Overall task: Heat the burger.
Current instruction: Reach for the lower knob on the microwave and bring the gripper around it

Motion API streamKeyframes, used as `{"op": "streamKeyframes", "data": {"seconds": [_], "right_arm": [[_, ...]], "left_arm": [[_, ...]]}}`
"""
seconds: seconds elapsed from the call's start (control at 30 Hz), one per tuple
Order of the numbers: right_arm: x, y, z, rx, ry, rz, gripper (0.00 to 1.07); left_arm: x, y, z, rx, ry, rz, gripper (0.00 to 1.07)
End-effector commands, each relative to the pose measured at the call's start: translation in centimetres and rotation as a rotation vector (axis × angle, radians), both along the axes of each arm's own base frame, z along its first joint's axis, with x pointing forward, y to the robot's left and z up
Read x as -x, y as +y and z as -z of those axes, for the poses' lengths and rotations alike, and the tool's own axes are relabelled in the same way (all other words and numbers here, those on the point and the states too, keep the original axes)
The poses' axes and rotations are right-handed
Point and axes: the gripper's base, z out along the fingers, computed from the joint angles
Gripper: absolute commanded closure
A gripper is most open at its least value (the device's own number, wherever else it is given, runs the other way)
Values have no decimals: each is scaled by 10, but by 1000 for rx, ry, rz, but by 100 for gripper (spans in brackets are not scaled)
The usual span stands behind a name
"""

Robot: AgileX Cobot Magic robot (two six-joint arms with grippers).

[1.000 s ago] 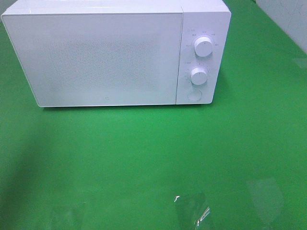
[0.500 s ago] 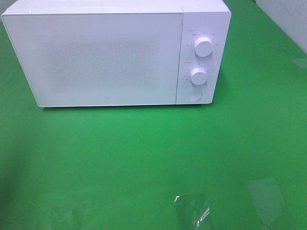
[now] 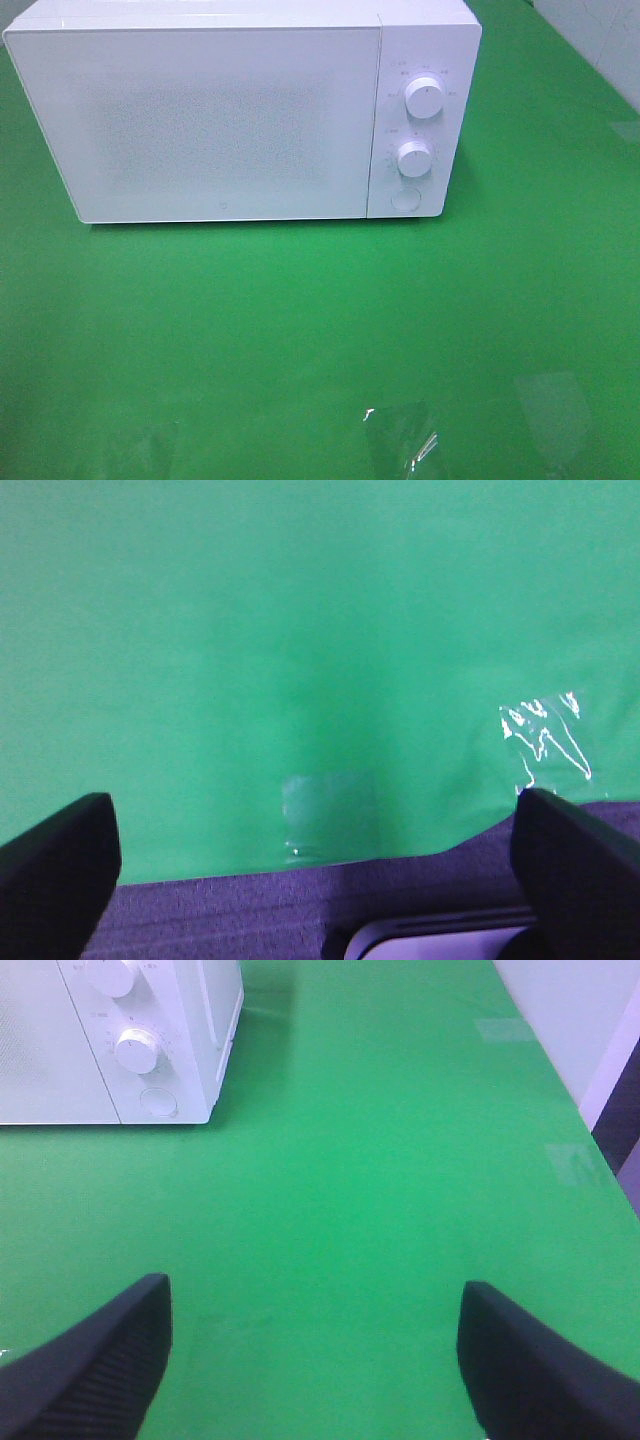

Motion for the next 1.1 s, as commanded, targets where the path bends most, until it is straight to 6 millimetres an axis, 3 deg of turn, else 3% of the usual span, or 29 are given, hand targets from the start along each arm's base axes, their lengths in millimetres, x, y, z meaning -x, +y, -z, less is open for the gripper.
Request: {"op": "streamKeyframes", "data": {"seconds": [0.03,0.17,0.67,1.1], "right_arm": [[4,0,-1,8,-36,4,32],[4,0,-1,8,-36,4,32],[4,0,-1,8,-36,4,32],[4,0,-1,10,-36,5,32]], "left_arm": [[12,0,2,-3,-74,-4,9],[41,-1,-6,-13,-268,-7,9],[82,-2,-8,-44,-526,-14,9],[81,-2,-8,-43,-520,-14,9]]}}
